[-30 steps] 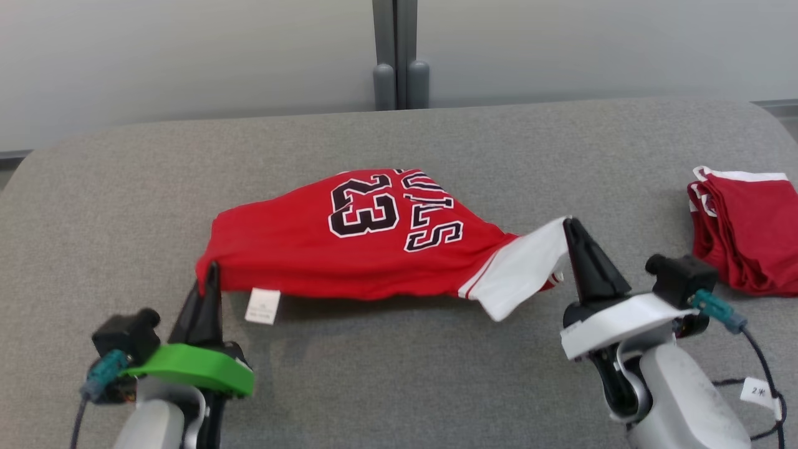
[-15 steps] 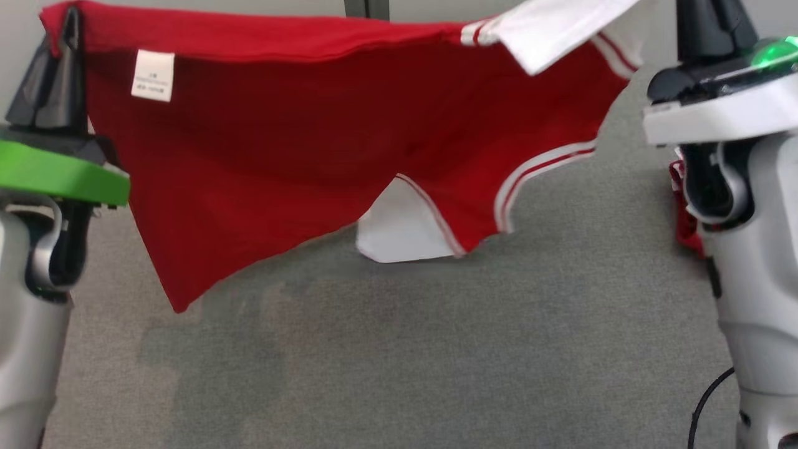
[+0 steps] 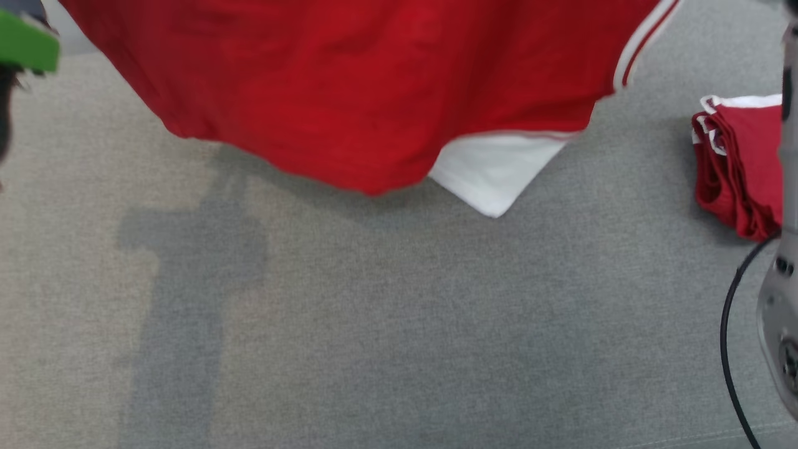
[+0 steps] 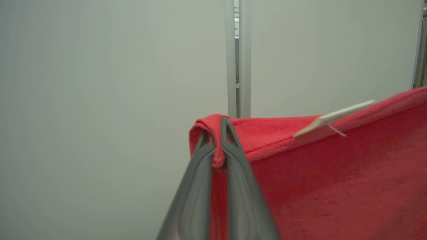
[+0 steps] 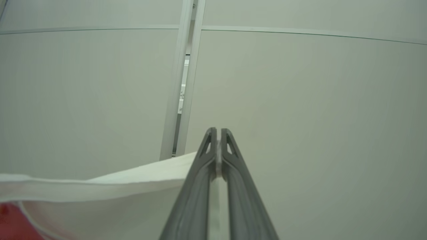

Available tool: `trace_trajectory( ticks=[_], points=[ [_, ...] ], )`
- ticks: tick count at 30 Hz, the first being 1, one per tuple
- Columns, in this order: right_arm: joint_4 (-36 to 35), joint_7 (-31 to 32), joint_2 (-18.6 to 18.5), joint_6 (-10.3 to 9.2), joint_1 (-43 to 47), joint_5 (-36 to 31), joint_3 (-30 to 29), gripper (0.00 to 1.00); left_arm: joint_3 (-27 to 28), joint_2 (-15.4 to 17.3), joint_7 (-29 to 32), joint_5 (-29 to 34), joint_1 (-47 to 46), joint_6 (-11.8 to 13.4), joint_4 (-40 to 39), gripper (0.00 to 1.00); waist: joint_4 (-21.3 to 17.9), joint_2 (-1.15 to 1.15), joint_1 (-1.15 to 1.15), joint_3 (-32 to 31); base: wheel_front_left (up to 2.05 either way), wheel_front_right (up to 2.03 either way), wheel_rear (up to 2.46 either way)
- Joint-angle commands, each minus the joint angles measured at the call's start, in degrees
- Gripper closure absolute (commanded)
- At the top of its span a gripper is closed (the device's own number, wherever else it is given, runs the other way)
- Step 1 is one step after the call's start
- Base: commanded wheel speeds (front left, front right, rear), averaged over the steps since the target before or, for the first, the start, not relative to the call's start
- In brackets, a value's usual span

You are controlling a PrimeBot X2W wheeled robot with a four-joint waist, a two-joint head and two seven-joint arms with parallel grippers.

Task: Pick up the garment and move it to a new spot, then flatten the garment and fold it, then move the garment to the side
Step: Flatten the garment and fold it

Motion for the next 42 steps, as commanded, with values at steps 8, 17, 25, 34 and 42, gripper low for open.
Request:
trace_trajectory(
  ticks=[8,17,25,34,42],
  points=[
    [9.5,-3.7,3.1,-0.08,-16.7,-12.6,-6.1,1.00,1.0,-1.4,-5.2,2.1,-15.7,0.2,12.1,1.00,-1.5,0.00,0.00,12.8,0.00,0.00,0.00],
    [10.7,-5.3,5.4,-0.09,-18.9,-17.6,-12.2,1.00,3.6,-3.9,-9.2,1.8,-18.5,0.2,18.2,1.00,-1.0,0.00,0.00,15.3,0.00,0.00,0.00],
    [3.6,-5.3,6.0,-0.10,0.3,-9.0,-8.9,1.00,9.0,-6.7,-9.2,1.0,1.1,0.1,13.2,1.00,-1.1,0.00,0.00,12.7,0.00,0.00,0.00],
    [0.4,-5.3,6.3,-0.15,31.6,0.8,-6.6,1.00,16.5,-15.2,-9.2,1.2,28.5,0.1,11.8,1.00,-2.0,0.00,0.00,5.8,0.00,0.00,0.00],
    [2.8,-5.4,6.6,-0.14,51.8,6.6,-6.1,1.00,19.5,-21.5,-9.2,3.7,42.7,0.1,12.9,1.00,-2.6,0.00,0.00,-1.6,0.00,0.00,0.00]
  ],
)
